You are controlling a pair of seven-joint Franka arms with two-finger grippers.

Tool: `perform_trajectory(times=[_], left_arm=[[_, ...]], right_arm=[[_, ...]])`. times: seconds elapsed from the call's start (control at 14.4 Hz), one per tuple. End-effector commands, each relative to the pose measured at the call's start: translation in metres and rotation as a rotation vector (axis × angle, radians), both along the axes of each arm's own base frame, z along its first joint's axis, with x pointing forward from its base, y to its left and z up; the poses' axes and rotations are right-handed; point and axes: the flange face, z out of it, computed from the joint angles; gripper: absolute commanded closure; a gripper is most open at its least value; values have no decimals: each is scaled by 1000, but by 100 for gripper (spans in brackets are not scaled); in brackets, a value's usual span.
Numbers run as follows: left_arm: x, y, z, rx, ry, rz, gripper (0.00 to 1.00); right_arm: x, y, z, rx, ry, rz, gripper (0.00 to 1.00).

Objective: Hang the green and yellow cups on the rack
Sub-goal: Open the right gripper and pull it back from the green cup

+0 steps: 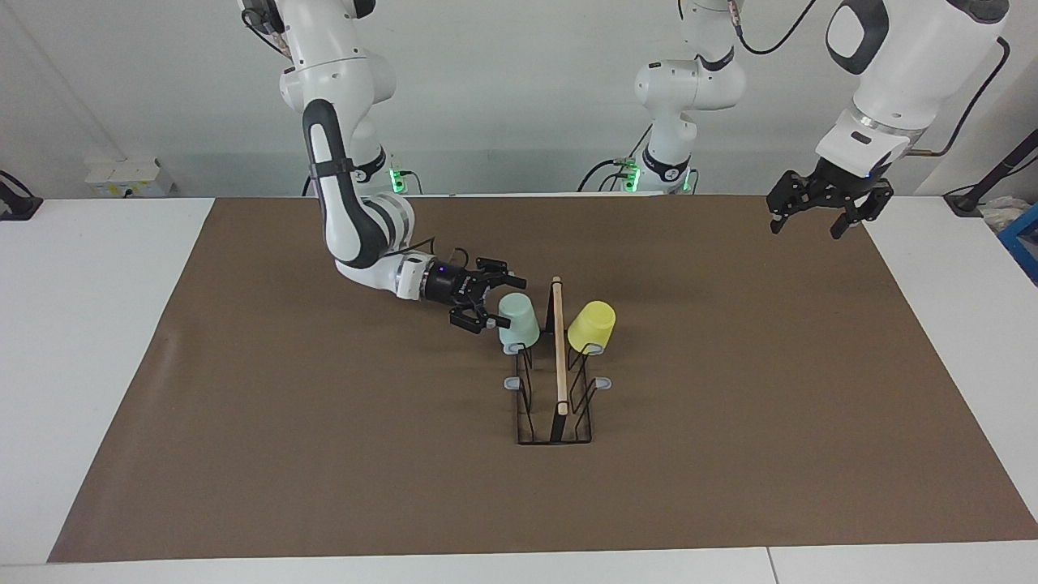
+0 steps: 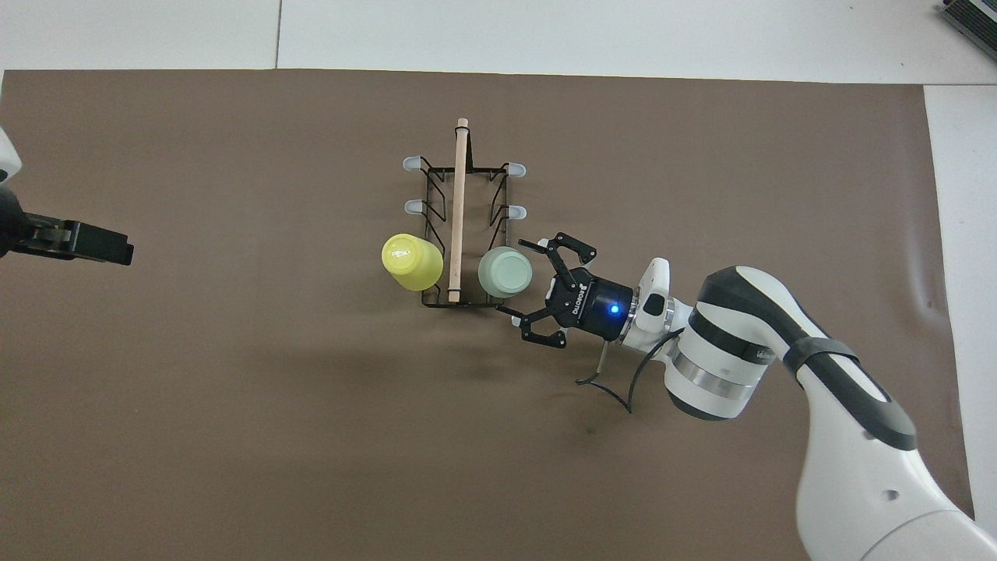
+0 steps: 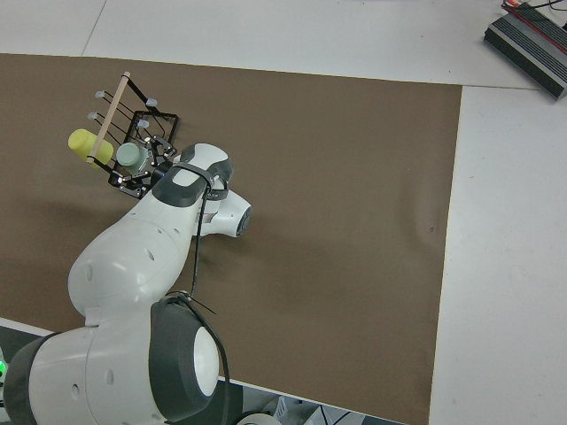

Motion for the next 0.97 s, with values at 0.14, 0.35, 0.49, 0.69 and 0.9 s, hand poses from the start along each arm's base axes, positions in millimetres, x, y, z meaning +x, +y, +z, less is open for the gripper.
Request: perform_trajectory(times=[0.14,0.35,0.49,0.69,0.9], left_arm=[[-9,-1,2,9,9,29,0],[-11,-1,1,11,14,9,0],[-10,-2,1,12,1,18,0],[-12,-1,0,11,12,19,0],[-11,-2,0,11,12,18,0]], right_arm=[[5,-58,70,-116,12,88,0],[7,-84,89,-149,15,123,0],[5,-99,103,-163,63,159,0],[12,-137,139,-261,119,229,0],[15,-186,186,-494,178,314,0]])
